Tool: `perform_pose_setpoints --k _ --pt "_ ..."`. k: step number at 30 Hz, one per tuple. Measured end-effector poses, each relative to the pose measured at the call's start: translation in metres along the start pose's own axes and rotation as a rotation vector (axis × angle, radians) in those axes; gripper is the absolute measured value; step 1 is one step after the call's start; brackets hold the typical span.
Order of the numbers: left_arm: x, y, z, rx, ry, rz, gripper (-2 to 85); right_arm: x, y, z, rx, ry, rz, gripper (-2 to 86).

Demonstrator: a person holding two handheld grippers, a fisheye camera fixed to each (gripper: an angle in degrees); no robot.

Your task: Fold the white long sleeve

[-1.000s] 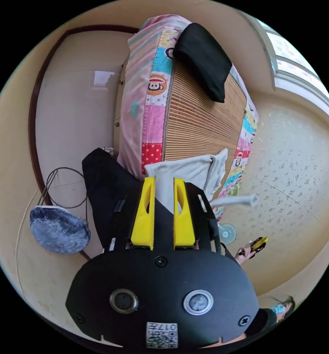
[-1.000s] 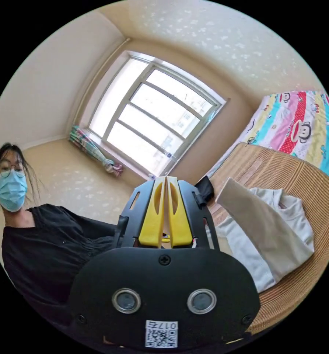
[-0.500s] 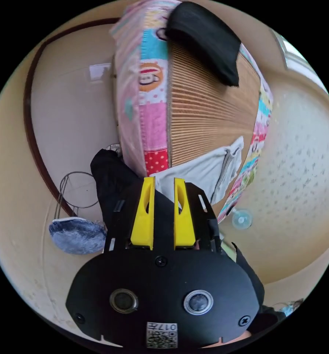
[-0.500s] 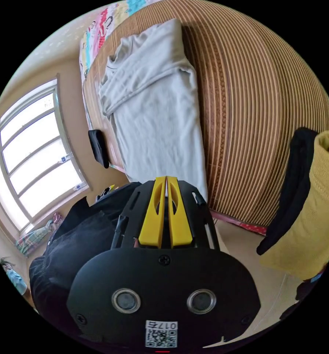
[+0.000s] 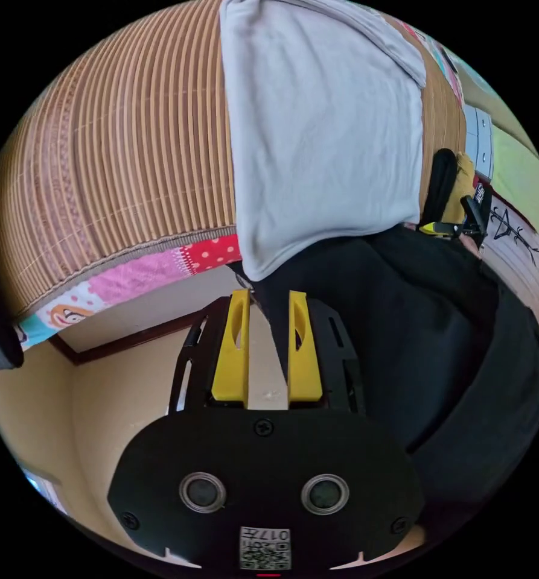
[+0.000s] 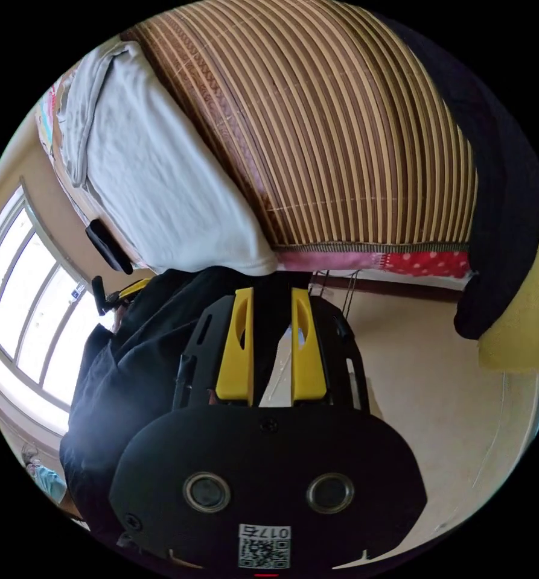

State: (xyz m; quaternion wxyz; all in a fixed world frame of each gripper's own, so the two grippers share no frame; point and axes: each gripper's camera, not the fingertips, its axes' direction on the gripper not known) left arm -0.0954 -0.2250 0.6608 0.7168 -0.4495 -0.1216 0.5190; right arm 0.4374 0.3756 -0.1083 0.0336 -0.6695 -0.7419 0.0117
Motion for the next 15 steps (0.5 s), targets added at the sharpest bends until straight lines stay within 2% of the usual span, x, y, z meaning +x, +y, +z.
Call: perform_pose_setpoints --k 4,8,15 --pt "-0.019 0.013 0.008 0.053 0.094 -0.054 10.0 -0.011 0.018 -0.019 0.003 0.044 -0.029 9.8" --pt "-0.036 0.042 0.002 0.114 0.089 -0.085 10.0 -0.016 0.03 -0.038 -0.014 0.167 -0.081 11.7" --pt "-0.069 0.063 -0.01 0.197 0.299 -0.132 8.8 0.013 0.024 -0.06 -0.01 0.074 -0.057 13.0"
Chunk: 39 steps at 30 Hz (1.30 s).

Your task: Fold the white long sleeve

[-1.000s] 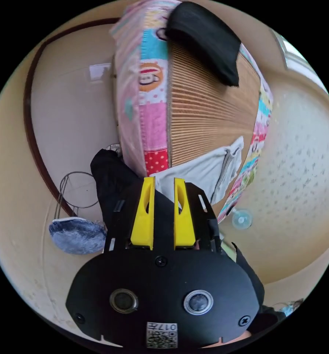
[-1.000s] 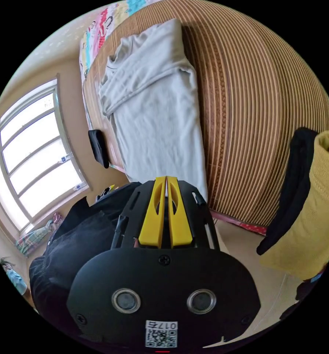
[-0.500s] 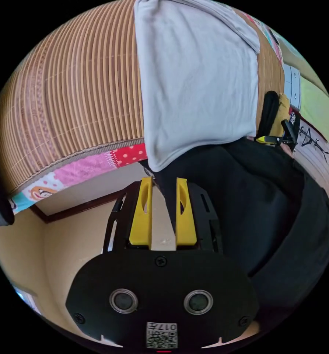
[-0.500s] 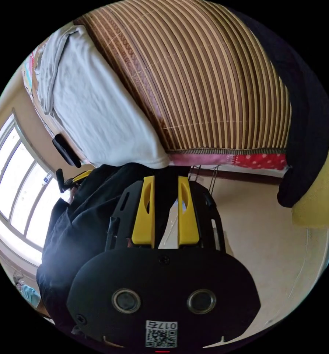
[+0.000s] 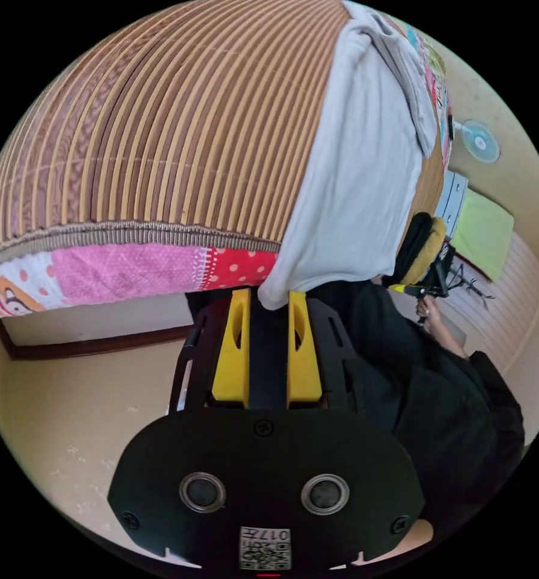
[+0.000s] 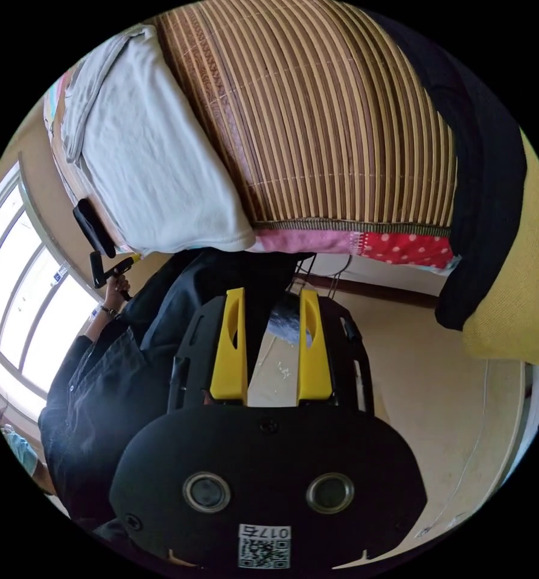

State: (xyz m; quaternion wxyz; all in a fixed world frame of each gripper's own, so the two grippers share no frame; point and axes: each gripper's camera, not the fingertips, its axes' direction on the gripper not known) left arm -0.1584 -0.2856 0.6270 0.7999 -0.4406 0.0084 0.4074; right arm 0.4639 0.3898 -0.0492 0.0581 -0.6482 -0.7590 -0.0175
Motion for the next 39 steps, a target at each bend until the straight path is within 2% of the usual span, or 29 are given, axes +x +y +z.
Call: perform_pose_setpoints --k 1,4,7,13,15,18,22,24,25,27,29,32,34,36,38,39 --pt "-0.002 0.0 0.0 -0.007 0.054 -0.015 7.1 0.003 0.0 -0.002 -0.001 -0.015 0.007 13.1" --pt "0.005 0.015 -0.01 -0.009 0.049 -0.008 4.2 0.007 0.003 -0.016 0.022 -0.055 0.004 13.3" --pt "0.008 0.032 -0.03 -0.011 0.152 0.014 3.9 0.004 0.011 -0.034 0.075 -0.045 -0.031 13.4" --pt "0.011 0.075 -0.075 0.069 0.311 0.063 3.9 0.017 -0.005 -0.041 0.159 -0.194 -0.007 12.7" --pt "0.012 0.084 -0.085 0.09 0.328 0.057 3.9 0.022 -0.017 -0.035 0.154 -0.259 0.016 11.0" --pt "0.017 0.091 -0.098 0.084 0.334 0.05 3.9 0.024 -0.026 -0.023 0.061 -0.174 0.073 6.8" --pt "0.039 0.105 -0.131 0.057 0.368 0.144 3.9 0.021 0.007 -0.047 0.093 -0.262 -0.102 3.9" --pt "0.049 0.117 -0.15 0.063 0.447 0.203 3.8 0.024 0.058 -0.077 0.168 -0.449 -0.275 3.2" --pt "0.056 0.126 -0.163 0.074 0.549 0.237 3.8 0.027 0.073 -0.084 0.192 -0.502 -0.297 3.1" --pt "0.069 0.143 -0.188 0.129 0.728 0.307 3.8 0.039 0.134 -0.116 0.317 -0.777 -0.38 2.8" --pt "0.096 0.166 -0.223 0.196 0.904 0.439 3.8 0.04 0.178 -0.136 0.422 -0.938 -0.461 2.6" --pt "0.125 0.185 -0.245 0.182 0.985 0.548 3.8 0.036 0.226 -0.148 0.52 -1.035 -0.562 2.3" --pt "0.126 0.184 -0.239 0.152 1.001 0.509 3.9 0.044 0.228 -0.135 0.541 -1.055 -0.504 2.2" --pt "0.109 0.174 -0.225 0.162 1.023 0.384 3.9 0.073 0.2 -0.097 0.522 -1.077 -0.276 2.3" --pt "0.075 0.155 -0.202 0.23 1.045 0.112 3.9 0.093 0.174 -0.072 0.532 -1.112 -0.128 2.4" --pt "0.068 0.152 -0.199 0.258 1.044 0.055 3.9 0.097 0.154 -0.063 0.537 -1.125 -0.064 2.4"
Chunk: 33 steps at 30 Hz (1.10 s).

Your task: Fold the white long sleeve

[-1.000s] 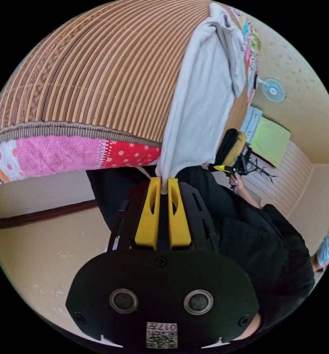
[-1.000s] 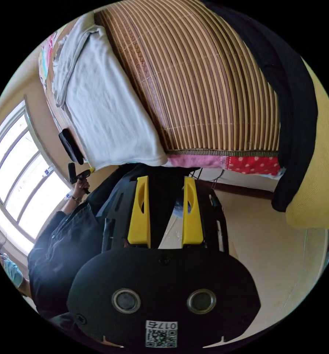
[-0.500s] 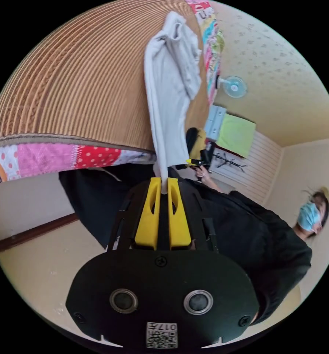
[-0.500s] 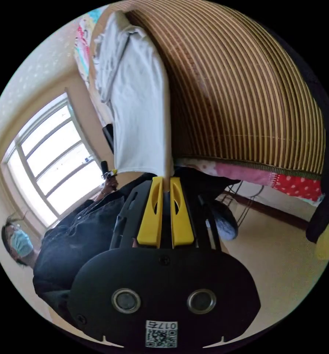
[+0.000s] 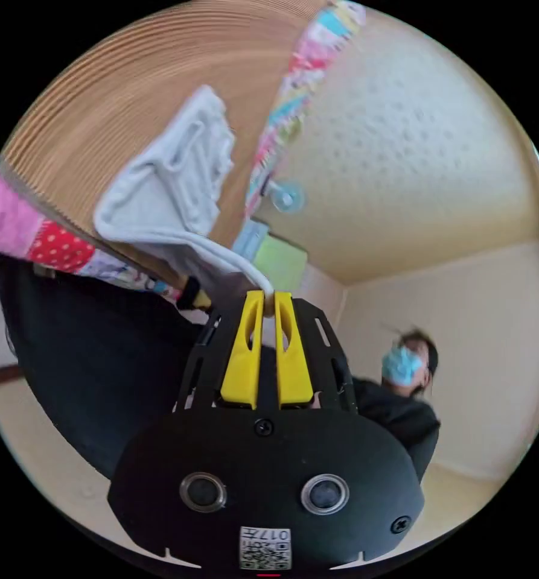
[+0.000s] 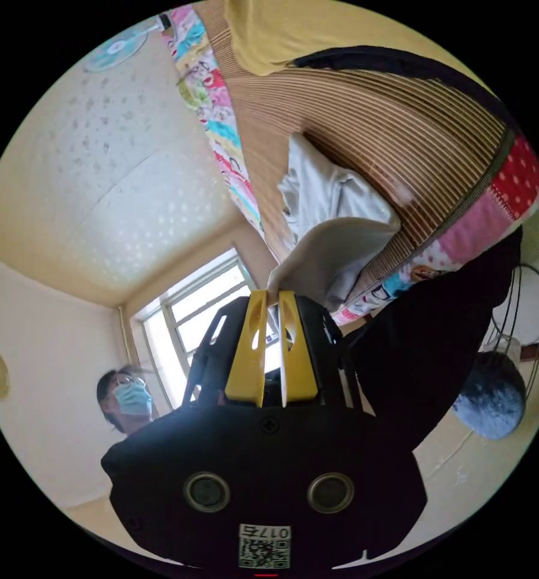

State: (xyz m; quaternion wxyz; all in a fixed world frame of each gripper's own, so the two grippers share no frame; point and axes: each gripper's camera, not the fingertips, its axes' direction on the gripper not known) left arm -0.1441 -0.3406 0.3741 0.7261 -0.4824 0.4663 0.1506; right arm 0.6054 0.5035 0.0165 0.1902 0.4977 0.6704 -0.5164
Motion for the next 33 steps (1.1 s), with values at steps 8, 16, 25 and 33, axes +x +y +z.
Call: perform_pose_setpoints --k 8,16,25,33 --pt "0.028 -0.128 0.055 0.212 0.047 -0.027 3.9 -0.06 -0.136 0.079 0.1 0.095 -0.057 3.6" --pt "0.068 -0.248 0.128 0.255 -0.183 0.168 9.4 -0.08 -0.236 0.128 0.263 0.146 -0.182 11.0" --pt "0.066 -0.243 0.202 0.156 -0.779 0.306 10.9 -0.028 -0.225 0.172 0.161 0.64 -0.304 12.7" --pt "0.067 -0.286 0.284 0.071 -1.087 0.509 9.7 -0.02 -0.284 0.259 -0.089 1.034 -0.508 12.7"
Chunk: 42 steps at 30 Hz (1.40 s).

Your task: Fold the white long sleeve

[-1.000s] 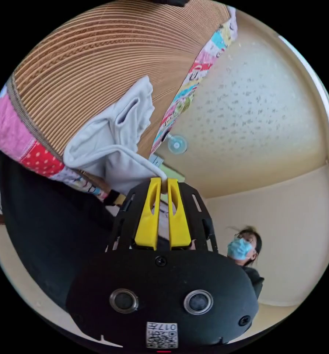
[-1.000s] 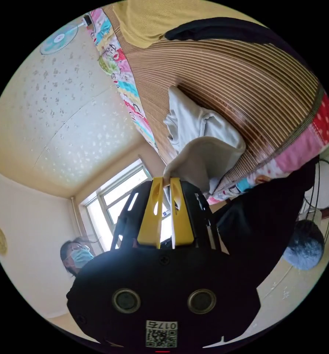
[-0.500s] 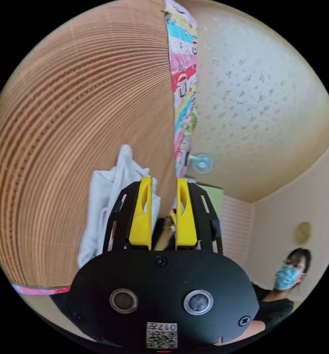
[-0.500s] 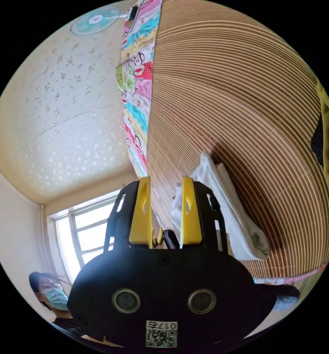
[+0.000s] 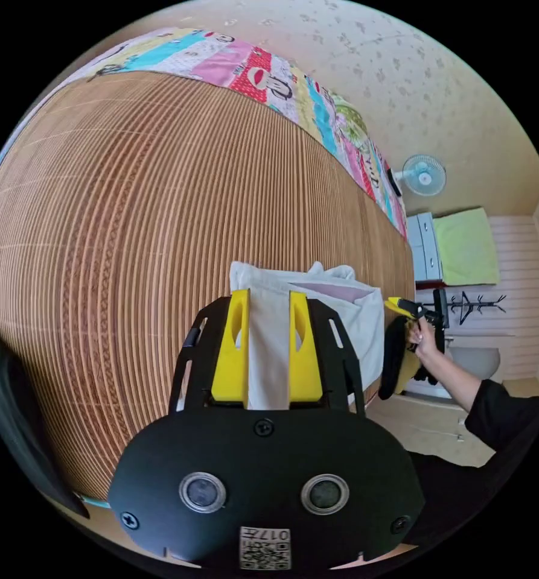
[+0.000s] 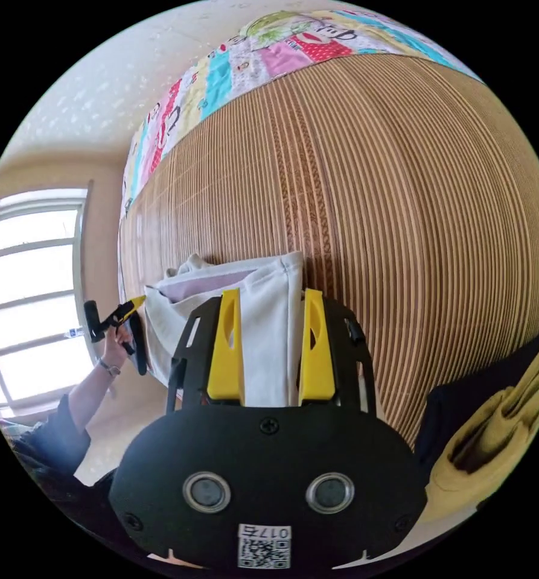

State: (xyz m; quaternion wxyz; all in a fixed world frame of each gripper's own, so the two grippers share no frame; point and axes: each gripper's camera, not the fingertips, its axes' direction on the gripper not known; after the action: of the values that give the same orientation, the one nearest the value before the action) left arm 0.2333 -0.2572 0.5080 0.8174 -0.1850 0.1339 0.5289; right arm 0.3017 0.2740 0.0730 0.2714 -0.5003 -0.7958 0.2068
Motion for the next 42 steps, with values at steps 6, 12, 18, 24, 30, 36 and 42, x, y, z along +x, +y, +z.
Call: perform_pose_setpoints --k 6,12,18,24,30,36,42 --pt "-0.025 0.013 0.025 -0.046 0.126 -0.131 1.1 0.005 0.009 0.026 -0.073 -0.037 -0.069 5.0" --pt "-0.084 0.048 -0.019 0.203 0.817 -0.041 -0.7 0.061 0.036 -0.013 0.116 -0.475 0.053 3.5" --pt "-0.148 0.054 0.022 0.168 0.61 -0.455 0.8 0.09 0.006 0.037 0.068 -0.396 0.195 3.3" --pt "-0.177 0.109 0.009 0.565 0.784 -0.535 10.1 0.054 -0.003 0.029 -0.033 -0.078 0.293 4.3" --pt "-0.181 0.178 0.005 0.245 0.53 -0.435 15.5 -0.061 0.056 0.001 0.102 0.304 0.078 5.5" --pt "-0.157 0.211 0.065 -0.013 0.477 -0.351 17.3 -0.15 0.102 0.116 -0.05 -0.03 -0.207 1.6" --pt "-0.177 0.222 0.089 -0.009 0.449 -0.497 10.8 -0.173 0.119 0.219 -0.204 0.044 -0.492 0.6"
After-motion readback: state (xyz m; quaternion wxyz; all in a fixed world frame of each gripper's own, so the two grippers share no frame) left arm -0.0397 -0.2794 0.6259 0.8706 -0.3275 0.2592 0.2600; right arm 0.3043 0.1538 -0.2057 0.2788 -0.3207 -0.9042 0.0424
